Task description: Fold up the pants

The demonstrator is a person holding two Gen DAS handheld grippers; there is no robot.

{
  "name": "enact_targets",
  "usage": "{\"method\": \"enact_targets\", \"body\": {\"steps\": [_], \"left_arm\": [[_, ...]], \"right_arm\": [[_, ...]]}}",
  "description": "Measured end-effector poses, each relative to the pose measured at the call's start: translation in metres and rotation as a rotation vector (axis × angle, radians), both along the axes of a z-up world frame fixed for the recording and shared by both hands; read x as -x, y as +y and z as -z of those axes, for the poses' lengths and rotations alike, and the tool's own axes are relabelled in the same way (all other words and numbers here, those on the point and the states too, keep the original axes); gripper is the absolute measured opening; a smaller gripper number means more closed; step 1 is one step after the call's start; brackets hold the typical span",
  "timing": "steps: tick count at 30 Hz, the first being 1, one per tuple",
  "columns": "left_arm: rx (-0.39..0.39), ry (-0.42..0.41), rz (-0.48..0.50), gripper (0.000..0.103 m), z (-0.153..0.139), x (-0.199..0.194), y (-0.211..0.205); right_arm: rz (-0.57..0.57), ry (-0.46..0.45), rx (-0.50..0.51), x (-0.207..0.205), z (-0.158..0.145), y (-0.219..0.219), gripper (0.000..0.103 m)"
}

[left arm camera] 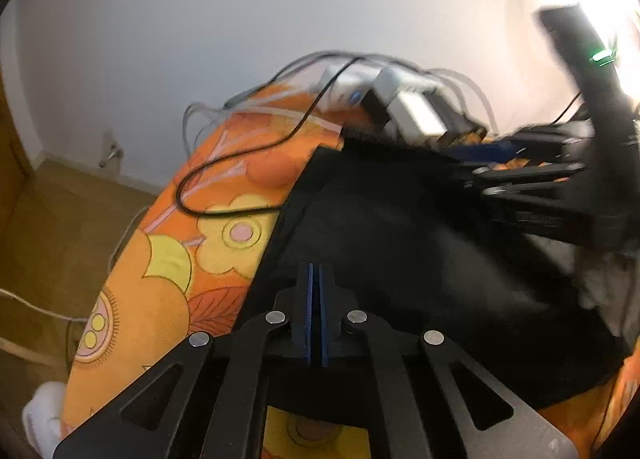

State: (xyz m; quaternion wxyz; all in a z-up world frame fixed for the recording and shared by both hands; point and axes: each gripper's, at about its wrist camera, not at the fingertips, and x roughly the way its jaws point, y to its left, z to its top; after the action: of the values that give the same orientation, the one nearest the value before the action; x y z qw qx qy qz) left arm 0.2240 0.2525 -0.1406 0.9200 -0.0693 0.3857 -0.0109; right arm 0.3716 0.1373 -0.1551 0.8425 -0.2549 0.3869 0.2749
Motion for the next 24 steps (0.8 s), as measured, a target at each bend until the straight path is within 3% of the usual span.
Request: {"method": "enact_targets", "body": {"steps": [2,3,8,11,12,13,15,19,24], "left_arm": [[0.015,-0.037,0.007,0.001,-0.004,0.006,0.002],[0.027,-0.042,0.004,0.001,-0.006,0.008,0.004],[0.151,0.023,-0.024,0.004,-0.002,0.012,0.028],[0.154,0.039,-0.039,0.022,-0.001,0.017,0.031],[0.158,0.037,-0.038,0.022,-0.003,0.019,0.032],[0.158,0.037,-0.037,0.022,-0.004,0.020,0.032],[0.163,0.028,-0.041,0.023,-0.007,0.023,0.035],[0.190,0.026,-0.043,0.023,-0.009,0.026,0.041],[0.235,0.055,-0.056,0.023,0.002,0.028,0.049]], "right_arm": [[0.007,-0.001,0.006,-0.004,0.003,-0.001,0.012],[0.013,0.000,0.003,-0.006,0.002,-0.003,0.009],[0.036,-0.011,-0.038,-0.012,-0.008,-0.009,0.008],[0.059,-0.073,0.019,-0.011,-0.008,-0.005,0.008],[0.062,-0.081,0.027,-0.010,-0.008,-0.004,0.014],[0.072,-0.092,0.041,-0.008,-0.008,-0.002,0.031],[0.067,-0.127,0.030,0.003,-0.012,0.000,0.052],[-0.078,-0.136,-0.016,0.046,-0.018,0.014,0.053],[-0.238,0.017,0.000,0.080,0.014,0.041,0.053]]}}
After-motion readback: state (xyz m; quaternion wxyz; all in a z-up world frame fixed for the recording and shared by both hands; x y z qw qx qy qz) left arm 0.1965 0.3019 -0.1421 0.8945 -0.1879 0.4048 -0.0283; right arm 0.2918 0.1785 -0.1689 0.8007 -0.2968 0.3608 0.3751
